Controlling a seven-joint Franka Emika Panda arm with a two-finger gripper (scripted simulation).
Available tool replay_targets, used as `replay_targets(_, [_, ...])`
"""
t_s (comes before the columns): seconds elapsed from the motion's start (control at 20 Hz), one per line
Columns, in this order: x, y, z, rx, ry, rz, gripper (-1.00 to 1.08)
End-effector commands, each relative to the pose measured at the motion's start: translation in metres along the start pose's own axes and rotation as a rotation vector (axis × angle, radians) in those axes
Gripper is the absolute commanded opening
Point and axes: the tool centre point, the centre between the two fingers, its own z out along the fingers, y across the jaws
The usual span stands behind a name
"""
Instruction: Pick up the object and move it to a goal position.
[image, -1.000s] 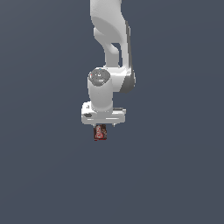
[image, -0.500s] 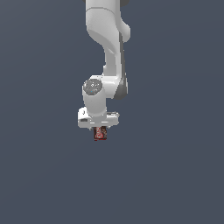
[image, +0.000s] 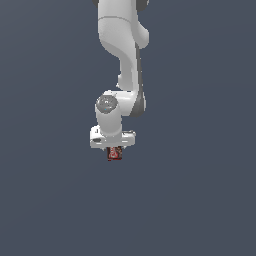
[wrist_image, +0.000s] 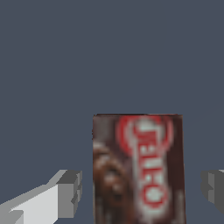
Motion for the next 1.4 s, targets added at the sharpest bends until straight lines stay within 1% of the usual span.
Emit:
replay_targets(0.0, [-0.001, 0.000, 0.013, 0.000, -0.001, -0.001, 1.00])
replay_targets(0.2, [-0.001, 0.000, 0.028, 0.000, -0.001, -0.002, 1.00])
replay_targets(0.4, [0.000, 0.001, 0.032, 0.000, -0.001, -0.002, 1.00])
replay_targets(0.45, [0.000, 0.001, 0.032, 0.000, -0.001, -0.002, -1.00])
replay_targets(1.05, [0.000, 0.002, 0.030, -0.001, 0.000, 0.000, -1.00])
replay_targets(1.35, [-0.002, -0.009, 0.017, -0.001, 0.000, 0.000, -1.00])
